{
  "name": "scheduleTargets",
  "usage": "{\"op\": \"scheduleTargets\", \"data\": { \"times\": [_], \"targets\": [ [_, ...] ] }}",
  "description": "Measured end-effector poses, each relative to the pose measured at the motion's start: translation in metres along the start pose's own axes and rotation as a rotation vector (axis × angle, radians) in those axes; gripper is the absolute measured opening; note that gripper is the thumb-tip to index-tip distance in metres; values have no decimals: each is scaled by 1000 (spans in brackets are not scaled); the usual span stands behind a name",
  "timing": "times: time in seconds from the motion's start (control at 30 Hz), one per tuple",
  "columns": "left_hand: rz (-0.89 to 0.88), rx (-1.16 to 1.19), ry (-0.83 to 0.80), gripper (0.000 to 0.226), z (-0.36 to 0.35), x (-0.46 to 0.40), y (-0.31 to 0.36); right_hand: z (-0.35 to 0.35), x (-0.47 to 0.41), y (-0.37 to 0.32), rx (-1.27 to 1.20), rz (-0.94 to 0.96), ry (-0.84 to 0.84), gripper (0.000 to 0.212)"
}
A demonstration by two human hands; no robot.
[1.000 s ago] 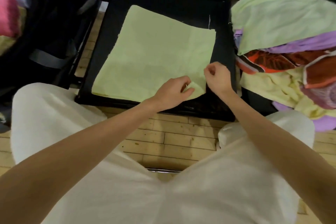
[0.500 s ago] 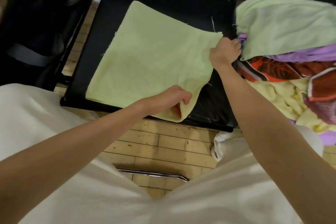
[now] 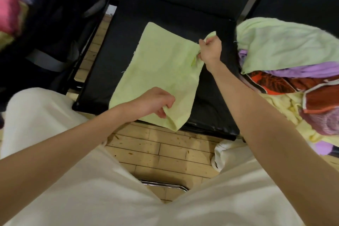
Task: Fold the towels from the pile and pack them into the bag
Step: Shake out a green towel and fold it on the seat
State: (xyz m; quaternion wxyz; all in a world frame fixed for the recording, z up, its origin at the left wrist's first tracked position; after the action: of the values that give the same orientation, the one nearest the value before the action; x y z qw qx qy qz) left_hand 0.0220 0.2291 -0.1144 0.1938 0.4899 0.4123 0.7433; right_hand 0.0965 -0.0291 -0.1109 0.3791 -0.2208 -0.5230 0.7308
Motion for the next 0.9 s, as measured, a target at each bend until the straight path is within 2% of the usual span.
{"op": "scheduleTargets", "data": {
  "times": [0.13,0.2,0.47,0.6,0.73,0.8,0.9],
  "targets": [
    [29,-207,269,33,64,27,-23,-61,10,-25,-65,54,-32,34],
    [50,-268,338,29,87,38,-35,-91,17,-34,-77,64,-38,34],
    [167,-460,428,28,123,49,-73,-161,34,-42,-26,55,-89,27],
    [210,-643,523,32,136,54,-77,-169,40,-40,-66,8,-112,16],
    [248,-881,525,29,136,61,-76,-167,56,-34,-63,-19,-164,9],
    [230,-960,544,24,134,65,-71,-161,74,-32,-24,16,-225,6],
    [44,-1018,598,26,127,65,-54,-143,113,-28,46,125,-347,9]
  ]
}}
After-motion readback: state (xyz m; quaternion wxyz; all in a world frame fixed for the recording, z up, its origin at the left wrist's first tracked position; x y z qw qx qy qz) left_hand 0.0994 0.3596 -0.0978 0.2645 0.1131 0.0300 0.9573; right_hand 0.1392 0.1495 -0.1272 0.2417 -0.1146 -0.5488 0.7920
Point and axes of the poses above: each hand's wrist, its own x-axis away from the middle knuckle, its own z-axis out of the back of the hand, y = z × x, the point moved 10 cm from there along -x, towards the middle knuckle, and after that the axes turned 10 degrees about -x, right-handed, at the moved point
